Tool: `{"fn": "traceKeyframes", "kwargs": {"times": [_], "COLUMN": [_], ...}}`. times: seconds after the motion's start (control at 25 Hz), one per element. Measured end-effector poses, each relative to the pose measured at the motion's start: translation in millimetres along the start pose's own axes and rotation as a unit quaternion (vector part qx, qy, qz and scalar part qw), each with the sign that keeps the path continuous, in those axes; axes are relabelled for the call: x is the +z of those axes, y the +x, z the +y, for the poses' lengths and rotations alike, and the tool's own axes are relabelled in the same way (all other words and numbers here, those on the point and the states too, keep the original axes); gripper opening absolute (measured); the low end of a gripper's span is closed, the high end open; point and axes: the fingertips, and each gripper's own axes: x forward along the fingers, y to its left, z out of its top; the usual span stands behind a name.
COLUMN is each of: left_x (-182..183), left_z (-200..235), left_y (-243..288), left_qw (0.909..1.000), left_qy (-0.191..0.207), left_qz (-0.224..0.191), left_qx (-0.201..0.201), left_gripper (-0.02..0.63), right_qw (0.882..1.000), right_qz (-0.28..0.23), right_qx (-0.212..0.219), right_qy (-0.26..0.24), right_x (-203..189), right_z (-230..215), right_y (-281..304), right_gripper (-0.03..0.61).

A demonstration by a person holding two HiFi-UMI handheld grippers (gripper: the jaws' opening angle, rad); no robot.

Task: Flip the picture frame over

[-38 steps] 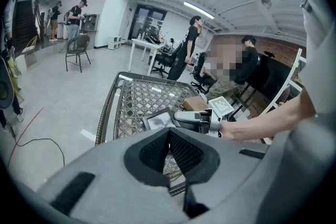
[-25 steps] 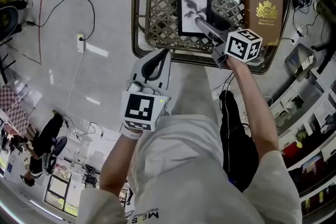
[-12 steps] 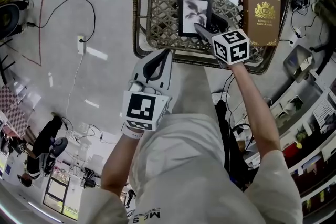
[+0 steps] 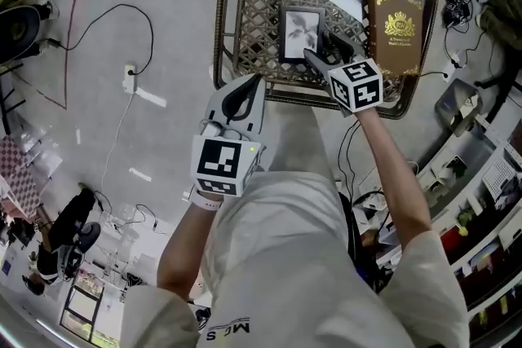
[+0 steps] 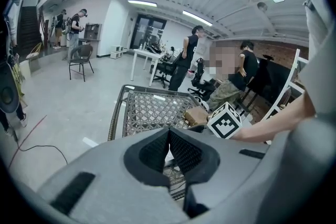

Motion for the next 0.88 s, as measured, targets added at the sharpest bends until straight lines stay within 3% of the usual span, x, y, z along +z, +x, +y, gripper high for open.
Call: {"fn": "traceKeyframes", "kwargs": {"times": [0.48,0.72,0.88], "left_x": [63.6,98.8,116.0], "left_z": [-10.6,-16.1,-26.4], "left_y": [-52.3,-78.3,-95.3], "left_qw": [0.9972,0.9923,0.9889], "left_qy": [0.016,0.007,0.024], "left_qz": [-0.072,-0.122,-0.146], "left_qx": [0.014,0.016,0.012], "left_gripper": [0.025,0.025,0.025], "right_qw": [0.993,0.983,0.977], "right_qz": [-0.093,-0.129,-0.152], "right_qx": [-0.031,-0.066,-0.083], "right_qy": [-0.063,-0.108,-0.121], "right_x": [56.8,88.4,101.0], "right_z": [43.2,60.8,72.6], "right_y": [-115.4,-169.5,-199.6], "right_gripper": [0.259,0.159,0.093]}}
